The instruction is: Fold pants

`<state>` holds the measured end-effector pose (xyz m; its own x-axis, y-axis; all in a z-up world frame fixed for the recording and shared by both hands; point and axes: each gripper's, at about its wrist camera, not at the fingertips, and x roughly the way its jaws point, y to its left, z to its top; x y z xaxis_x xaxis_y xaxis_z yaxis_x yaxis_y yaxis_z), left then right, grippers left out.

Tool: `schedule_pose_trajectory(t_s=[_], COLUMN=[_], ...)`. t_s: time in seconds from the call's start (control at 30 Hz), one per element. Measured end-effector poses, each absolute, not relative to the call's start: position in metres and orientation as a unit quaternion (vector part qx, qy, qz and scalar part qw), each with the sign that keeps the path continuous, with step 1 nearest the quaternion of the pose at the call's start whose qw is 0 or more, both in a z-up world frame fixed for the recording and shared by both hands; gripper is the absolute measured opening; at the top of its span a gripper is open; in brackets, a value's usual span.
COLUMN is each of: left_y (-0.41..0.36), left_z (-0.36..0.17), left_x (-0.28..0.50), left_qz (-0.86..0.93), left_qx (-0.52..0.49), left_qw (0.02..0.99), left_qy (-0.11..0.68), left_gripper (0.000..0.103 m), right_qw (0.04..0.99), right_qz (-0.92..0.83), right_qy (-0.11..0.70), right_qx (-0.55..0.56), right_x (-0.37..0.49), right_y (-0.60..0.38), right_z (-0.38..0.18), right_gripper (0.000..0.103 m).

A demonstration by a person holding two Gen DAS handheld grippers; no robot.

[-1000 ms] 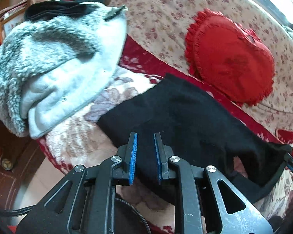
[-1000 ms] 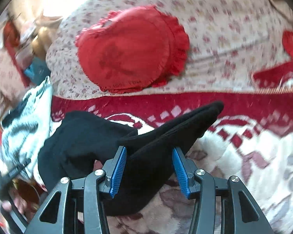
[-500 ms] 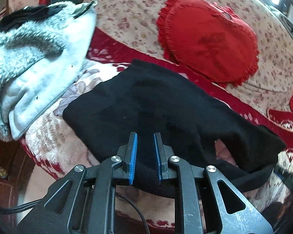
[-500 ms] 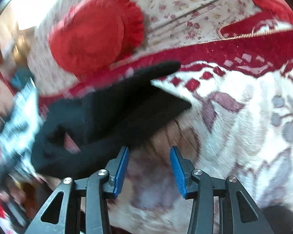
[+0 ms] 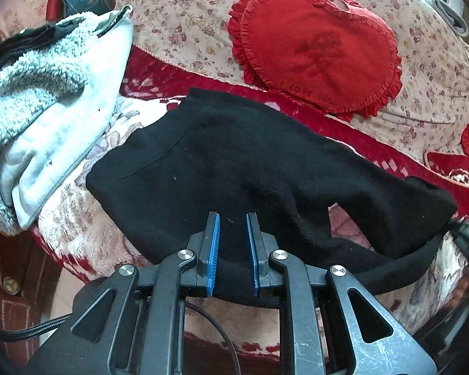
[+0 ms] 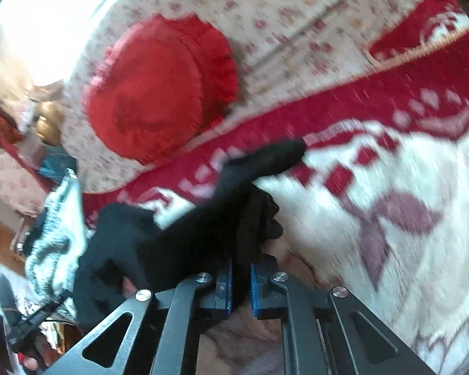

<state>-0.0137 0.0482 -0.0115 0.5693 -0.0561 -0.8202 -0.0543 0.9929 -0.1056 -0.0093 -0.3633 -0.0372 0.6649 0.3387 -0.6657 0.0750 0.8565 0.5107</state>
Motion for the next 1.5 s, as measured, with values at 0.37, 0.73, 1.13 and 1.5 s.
schedule_pose_trajectory(t_s=[0.37, 0.73, 1.13, 1.5], left_y=[0.028, 0.023, 0.033, 0.062], left_z=[-0.018, -0.024, -0.03, -0.043], left_x=[-0.015, -0.019, -0.014, 0.0], left_qz=[-0.025, -0.03, -0.019, 0.018], left_qx=[-0.062, -0.05, -0.047, -0.07], left_qw=[0.877, 0.875, 0.871, 0.861], left_qy=[0.475, 0.48, 0.489, 0.503], left_gripper=[0.014, 0.014, 0.014, 0.014], right_qw=[0.899, 0.874, 0.838, 0.896], right_qz=[0.055, -0.019, 0.118, 0.082], right_qy=[0.411, 0.474, 0.483, 0.407], right_qx=[0.141, 0.108, 0.225, 0.157], right_x=[-0.086, -0.104, 0.017, 0.124], right_y=[-0.37, -0.393, -0.327, -0.323], right_z=[0.011, -0.004, -0.054, -0.008], right_gripper=[0.004, 0.027, 0.039, 0.01])
